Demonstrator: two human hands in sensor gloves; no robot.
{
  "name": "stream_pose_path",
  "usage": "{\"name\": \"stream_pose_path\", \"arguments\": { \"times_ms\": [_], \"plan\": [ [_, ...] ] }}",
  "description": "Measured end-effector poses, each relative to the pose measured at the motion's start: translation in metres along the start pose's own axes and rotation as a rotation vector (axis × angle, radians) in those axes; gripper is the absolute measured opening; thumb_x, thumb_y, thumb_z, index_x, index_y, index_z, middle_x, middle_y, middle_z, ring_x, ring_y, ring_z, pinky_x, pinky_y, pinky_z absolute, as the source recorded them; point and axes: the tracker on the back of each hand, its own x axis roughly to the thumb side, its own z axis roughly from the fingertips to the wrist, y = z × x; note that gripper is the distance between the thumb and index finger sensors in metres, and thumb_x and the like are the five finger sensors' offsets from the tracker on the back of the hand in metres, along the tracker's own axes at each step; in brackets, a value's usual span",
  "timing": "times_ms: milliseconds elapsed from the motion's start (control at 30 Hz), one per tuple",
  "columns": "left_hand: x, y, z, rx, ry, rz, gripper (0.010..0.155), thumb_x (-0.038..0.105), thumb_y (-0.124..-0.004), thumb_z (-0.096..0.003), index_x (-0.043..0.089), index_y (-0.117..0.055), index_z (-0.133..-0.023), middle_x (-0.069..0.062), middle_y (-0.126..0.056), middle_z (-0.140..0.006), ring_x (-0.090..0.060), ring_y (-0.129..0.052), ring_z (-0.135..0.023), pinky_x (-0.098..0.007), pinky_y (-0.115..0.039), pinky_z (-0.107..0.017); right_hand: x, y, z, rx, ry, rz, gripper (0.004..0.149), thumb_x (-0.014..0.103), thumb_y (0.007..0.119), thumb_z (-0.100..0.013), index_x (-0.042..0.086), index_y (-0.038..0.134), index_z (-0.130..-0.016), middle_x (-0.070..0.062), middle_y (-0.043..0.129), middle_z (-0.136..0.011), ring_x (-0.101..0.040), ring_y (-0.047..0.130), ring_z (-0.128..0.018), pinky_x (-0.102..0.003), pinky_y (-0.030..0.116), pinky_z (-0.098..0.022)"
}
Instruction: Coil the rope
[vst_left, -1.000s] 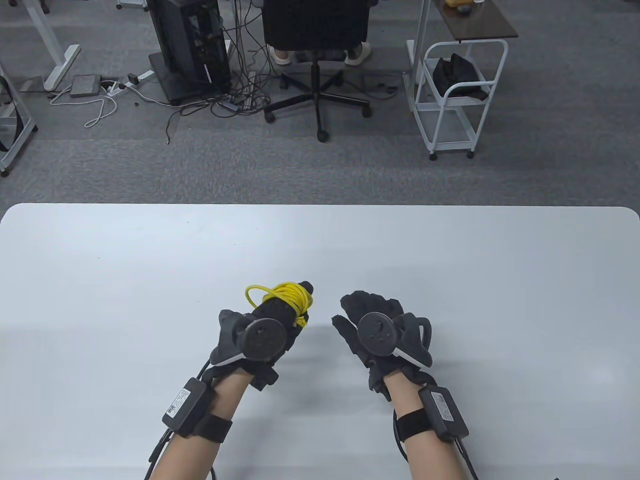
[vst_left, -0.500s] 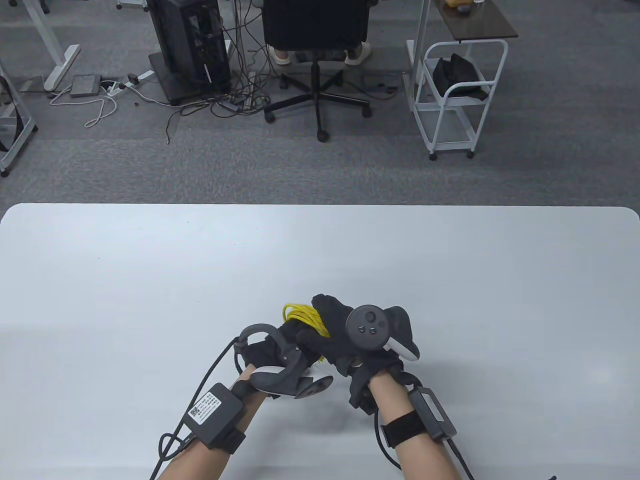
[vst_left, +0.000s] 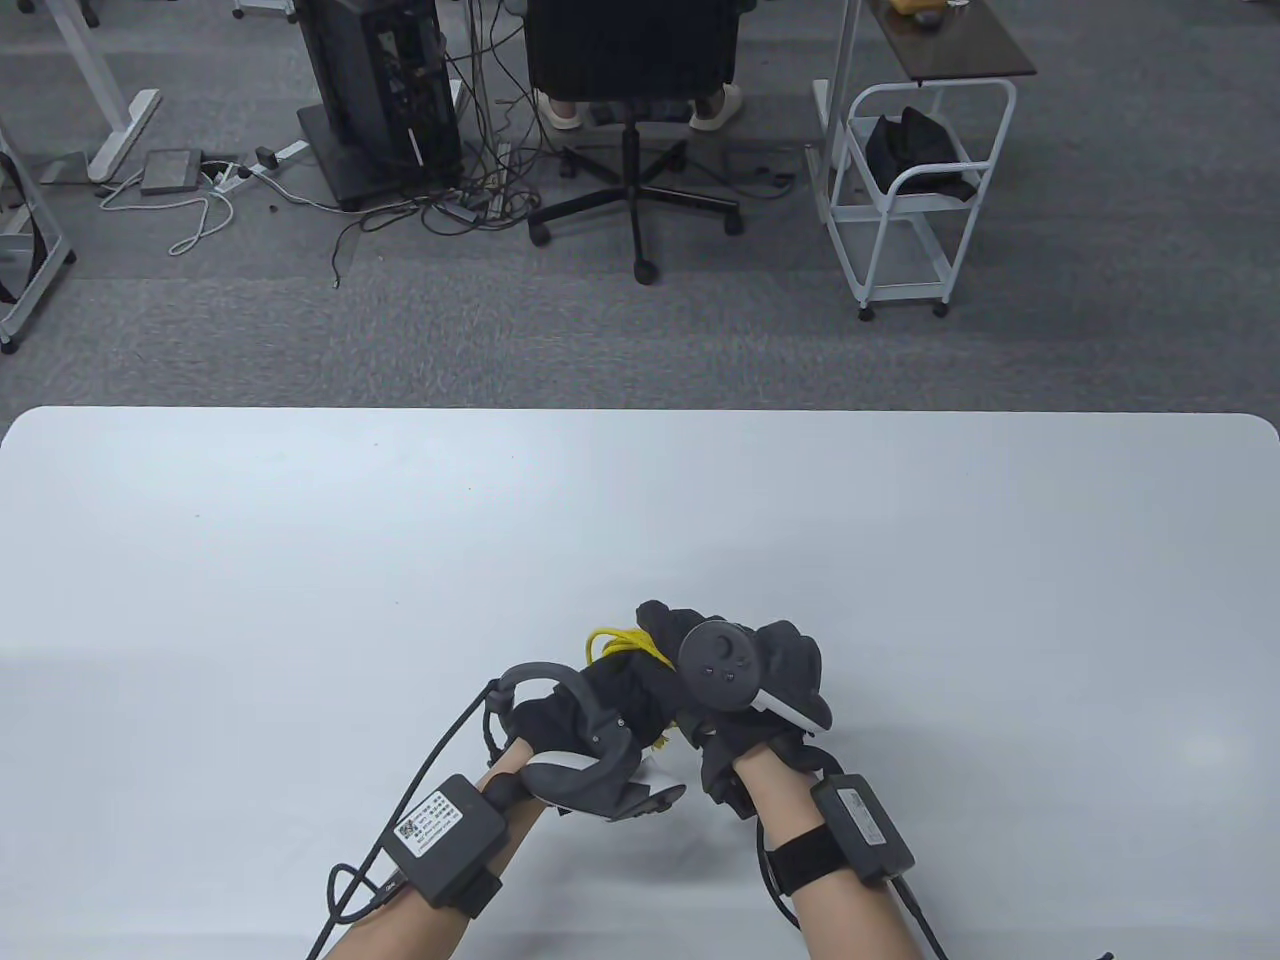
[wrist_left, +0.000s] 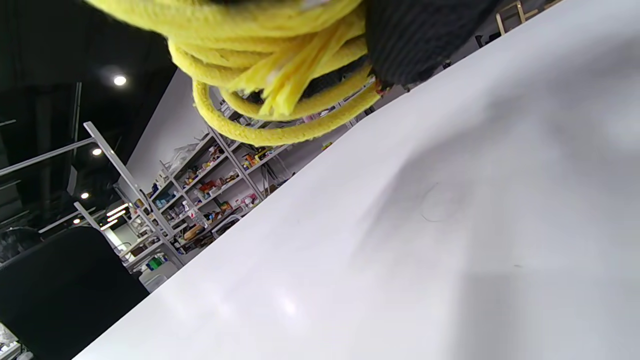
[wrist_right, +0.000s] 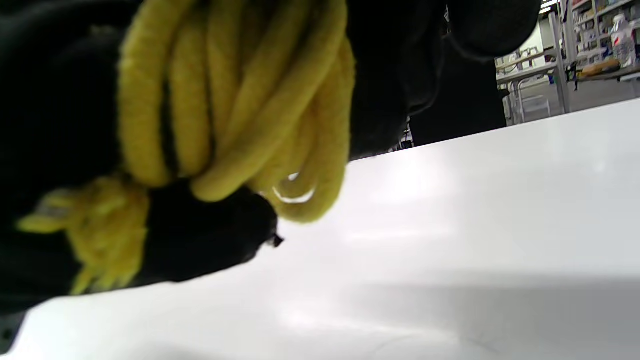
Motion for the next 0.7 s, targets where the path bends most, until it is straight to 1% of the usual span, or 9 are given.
{"name": "stream_pose_path", "arguments": {
  "times_ms": [167,233,400,500,567,600,700],
  "plan": [
    [0.003,0.002,-0.001,0.010,-0.007,-0.021,0.056,0.046,-0.067,-0.0558,0.028,-0.059,-0.109,-0.004,-0.073,-0.111,-0.018,-0.084,-0.099,-0.031,-0.064,-0.079,-0.003,0.000,0.000,-0.014,0.045,0.015,0.051,0.034,0.074,-0.060,0.009,0.063,-0.103,-0.019,0.082,-0.092,-0.042,0.090,-0.072,-0.066,0.066,-0.061],
    [0.003,0.001,-0.002,0.012,-0.001,0.000,0.056,0.046,-0.066,-0.0559,0.028,-0.059,-0.109,-0.004,-0.072,-0.113,-0.019,-0.083,-0.100,-0.032,-0.062,-0.080,-0.004,0.000,0.000,-0.021,0.078,0.014,0.050,0.034,0.073,-0.060,0.009,0.063,-0.103,-0.019,0.082,-0.091,-0.041,0.090,-0.071,-0.066,0.067,-0.061],
    [0.002,0.004,-0.002,0.019,0.014,-0.026,0.057,0.047,-0.064,-0.0562,0.028,-0.059,-0.110,-0.004,-0.068,-0.116,-0.022,-0.077,-0.104,-0.033,-0.058,-0.081,-0.005,-0.004,0.001,-0.057,0.133,0.026,0.049,0.031,0.072,-0.060,0.009,0.063,-0.103,-0.020,0.082,-0.091,-0.040,0.092,-0.067,-0.065,0.070,-0.059],
    [0.003,0.004,-0.004,-0.011,0.026,-0.024,0.059,0.048,-0.064,-0.0563,0.027,-0.058,-0.111,-0.005,-0.065,-0.119,-0.023,-0.071,-0.107,-0.034,-0.051,-0.081,-0.010,-0.002,0.002,-0.063,0.175,0.022,0.048,0.029,0.071,-0.060,0.009,0.063,-0.103,-0.021,0.081,-0.091,-0.038,0.094,-0.064,-0.063,0.072,-0.058],
    [0.003,0.005,-0.003,0.000,0.027,-0.044,0.060,0.049,-0.063,-0.0564,0.029,-0.056,-0.112,-0.003,-0.062,-0.122,-0.023,-0.067,-0.109,-0.037,-0.046,-0.081,-0.019,-0.003,0.002,-0.070,0.207,0.036,0.047,0.028,0.069,-0.060,0.009,0.062,-0.103,-0.021,0.081,-0.092,-0.037,0.094,-0.062,-0.062,0.073,-0.058],
    [0.002,0.006,-0.003,0.002,0.030,-0.049,0.060,0.050,-0.063,-0.0564,0.030,-0.055,-0.113,0.001,-0.060,-0.124,-0.024,-0.065,-0.112,-0.039,-0.046,-0.081,-0.023,-0.004,0.003,-0.075,0.222,0.030,0.047,0.027,0.069,-0.060,0.010,0.063,-0.103,-0.021,0.081,-0.092,-0.037,0.094,-0.062,-0.062,0.073,-0.057],
    [0.001,0.007,-0.003,0.012,0.038,-0.023,0.062,0.051,-0.063,-0.0561,0.030,-0.053,-0.114,0.003,-0.056,-0.125,-0.022,-0.060,-0.115,-0.040,-0.045,-0.081,-0.034,-0.007,0.005,-0.080,0.261,-0.073,0.047,0.026,0.069,-0.060,0.009,0.062,-0.103,-0.022,0.080,-0.091,-0.036,0.095,-0.060,-0.062,0.074,-0.057]
  ]
}}
